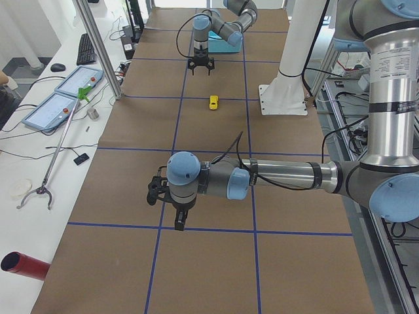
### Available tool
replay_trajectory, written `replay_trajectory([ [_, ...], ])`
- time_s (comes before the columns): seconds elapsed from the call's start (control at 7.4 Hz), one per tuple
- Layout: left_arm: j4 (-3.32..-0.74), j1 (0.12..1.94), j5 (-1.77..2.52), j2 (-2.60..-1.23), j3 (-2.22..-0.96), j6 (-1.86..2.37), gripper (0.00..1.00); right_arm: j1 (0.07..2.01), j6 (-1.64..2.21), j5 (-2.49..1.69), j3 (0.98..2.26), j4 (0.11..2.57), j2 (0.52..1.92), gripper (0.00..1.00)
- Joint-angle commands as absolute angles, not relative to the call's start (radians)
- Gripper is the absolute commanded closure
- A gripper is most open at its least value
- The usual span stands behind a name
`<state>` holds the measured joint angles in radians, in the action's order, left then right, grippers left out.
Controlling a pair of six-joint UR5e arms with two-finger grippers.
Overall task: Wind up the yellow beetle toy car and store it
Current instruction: 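Move the right gripper over the yellow car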
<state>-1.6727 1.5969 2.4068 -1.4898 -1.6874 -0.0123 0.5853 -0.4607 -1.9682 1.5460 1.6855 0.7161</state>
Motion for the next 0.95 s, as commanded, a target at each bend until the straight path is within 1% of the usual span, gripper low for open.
replay_trajectory([
  [0.0, -1.672, 1.595, 2.405, -1.493, -1.686, -0.014, 0.01, 0.517, -0.369, -1.976, 1.419, 1.738, 0.603, 0.01],
  [0.41, -1.674, 1.595, 2.405, -1.494, -1.678, -0.014, 0.01, 0.399, -0.332, -1.751, 1.422, 1.793, 0.626, 0.01],
  [0.81, -1.674, 1.594, 2.405, -1.496, -1.677, -0.014, 0.01, 0.382, -0.301, -1.732, 1.420, 1.812, 0.623, 0.04],
])
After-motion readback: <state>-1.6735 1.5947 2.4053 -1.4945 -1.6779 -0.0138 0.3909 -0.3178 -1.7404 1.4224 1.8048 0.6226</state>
